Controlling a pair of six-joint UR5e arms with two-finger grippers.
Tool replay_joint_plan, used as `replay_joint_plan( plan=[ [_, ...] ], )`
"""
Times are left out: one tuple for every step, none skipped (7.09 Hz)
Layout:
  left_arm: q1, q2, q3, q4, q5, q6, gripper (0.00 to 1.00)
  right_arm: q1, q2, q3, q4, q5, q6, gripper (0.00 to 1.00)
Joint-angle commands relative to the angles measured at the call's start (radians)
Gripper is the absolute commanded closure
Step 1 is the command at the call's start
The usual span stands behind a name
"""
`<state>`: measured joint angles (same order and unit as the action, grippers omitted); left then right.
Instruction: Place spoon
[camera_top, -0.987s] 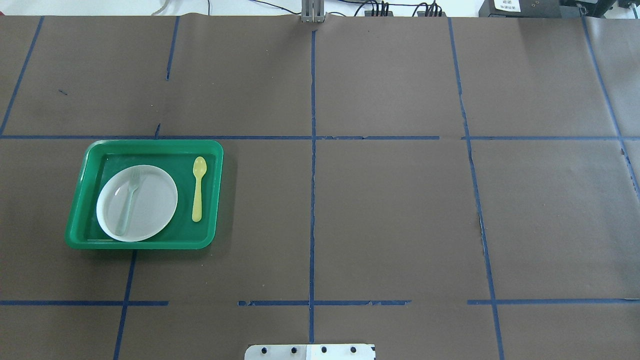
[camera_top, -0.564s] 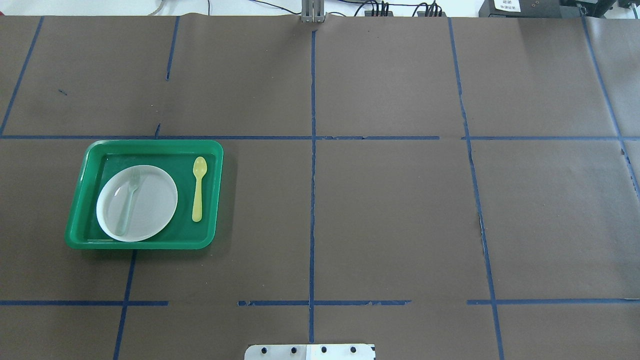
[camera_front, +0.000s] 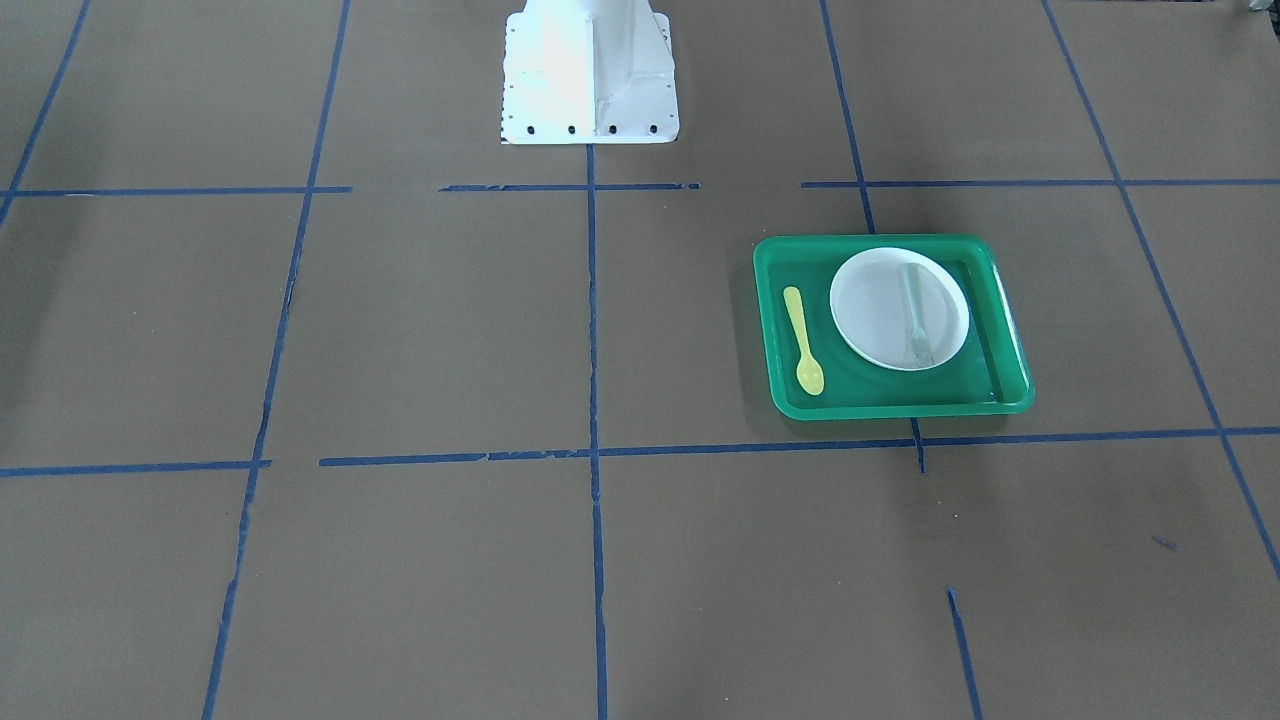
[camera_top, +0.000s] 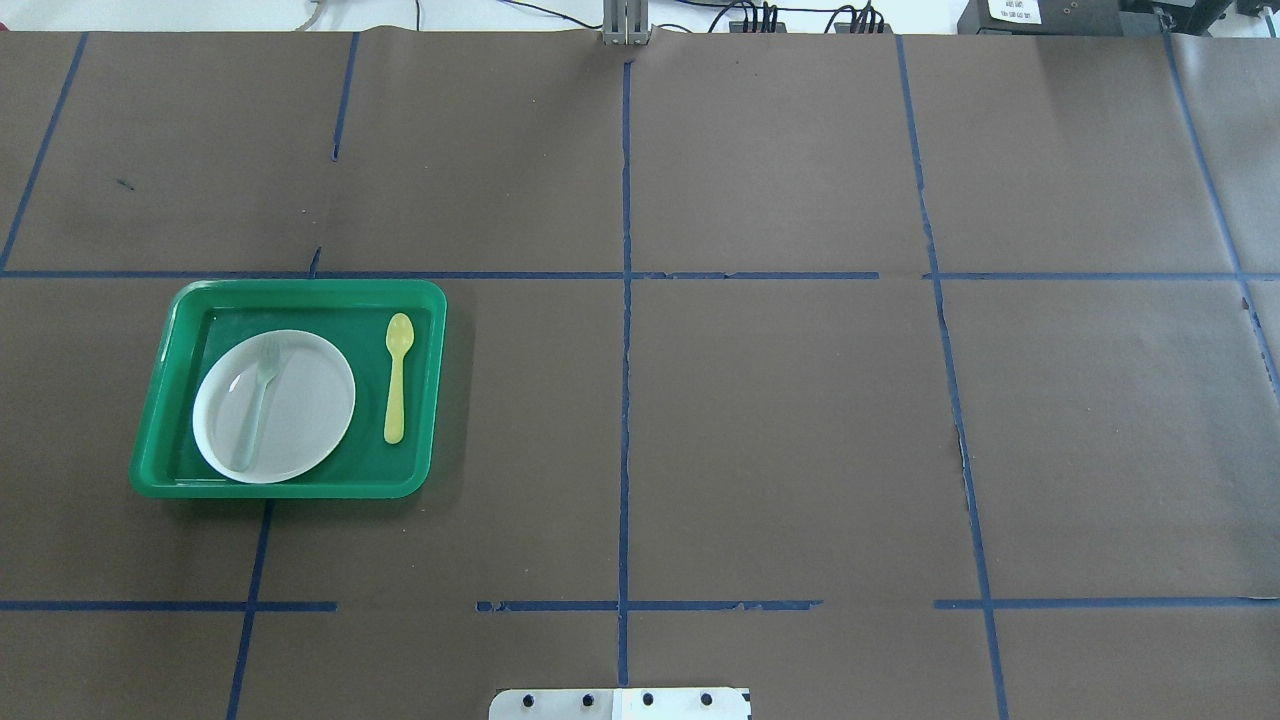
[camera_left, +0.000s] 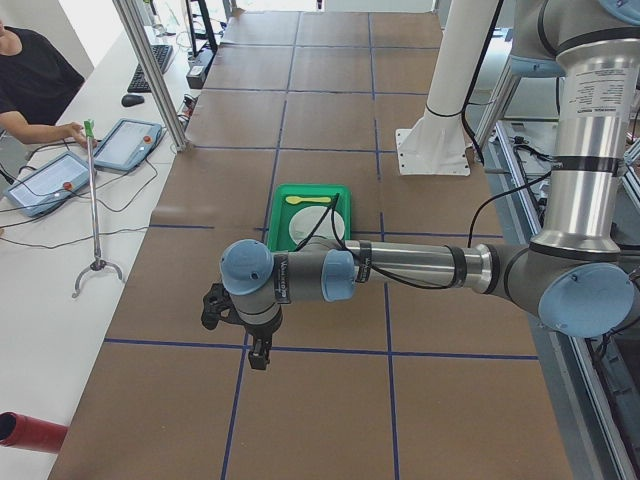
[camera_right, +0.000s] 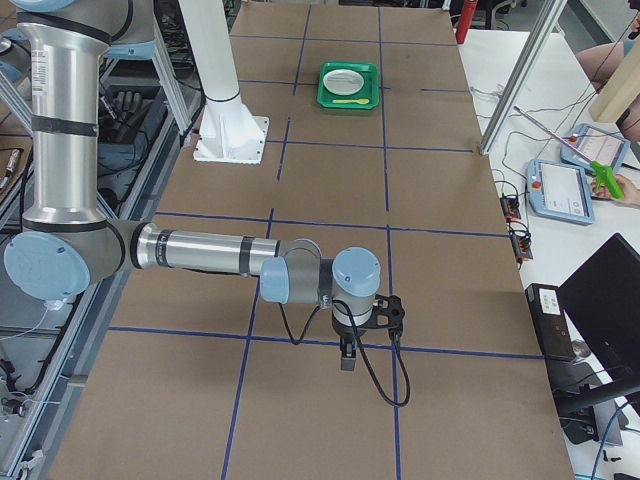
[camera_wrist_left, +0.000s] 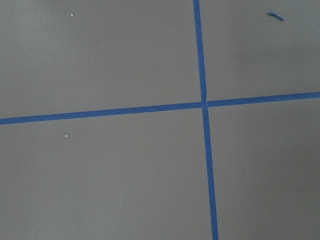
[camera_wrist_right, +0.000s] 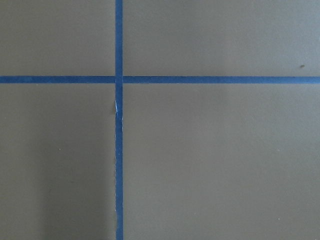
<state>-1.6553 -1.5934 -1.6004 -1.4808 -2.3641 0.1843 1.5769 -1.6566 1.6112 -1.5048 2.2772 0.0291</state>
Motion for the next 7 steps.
replay_joint_plan(
  plan=[
    [0.0,0.036,-0.024,-0.022,0.0,-0.002,0.0,0.0,0.001,0.001,0.0,0.001,0.0,0.0],
    [-0.001,0.036,-0.036,-0.013,0.0,-0.002,0.0,0.0,0.0,0.001,0.0,-0.001,0.0,0.0],
    [-0.001,0.03,-0.03,-0.012,0.0,-0.002,0.0,0.0,0.001,0.001,0.0,0.001,0.0,0.0],
    [-0.001,0.03,-0.023,-0.012,0.009,-0.002,0.0,0.0,0.0,0.001,0.0,0.001,0.0,0.0],
    [-0.001,0.036,-0.033,-0.012,0.008,0.0,0.0,0.0,0.0,0.001,0.0,0.001,0.0,0.0],
    [-0.001,0.03,-0.029,-0.012,0.008,-0.002,0.0,0.0,0.0,0.001,0.0,0.001,0.0,0.0],
    [-0.001,0.03,-0.035,-0.01,0.008,-0.002,0.0,0.0,0.0,0.001,0.0,0.001,0.0,0.0]
  ],
)
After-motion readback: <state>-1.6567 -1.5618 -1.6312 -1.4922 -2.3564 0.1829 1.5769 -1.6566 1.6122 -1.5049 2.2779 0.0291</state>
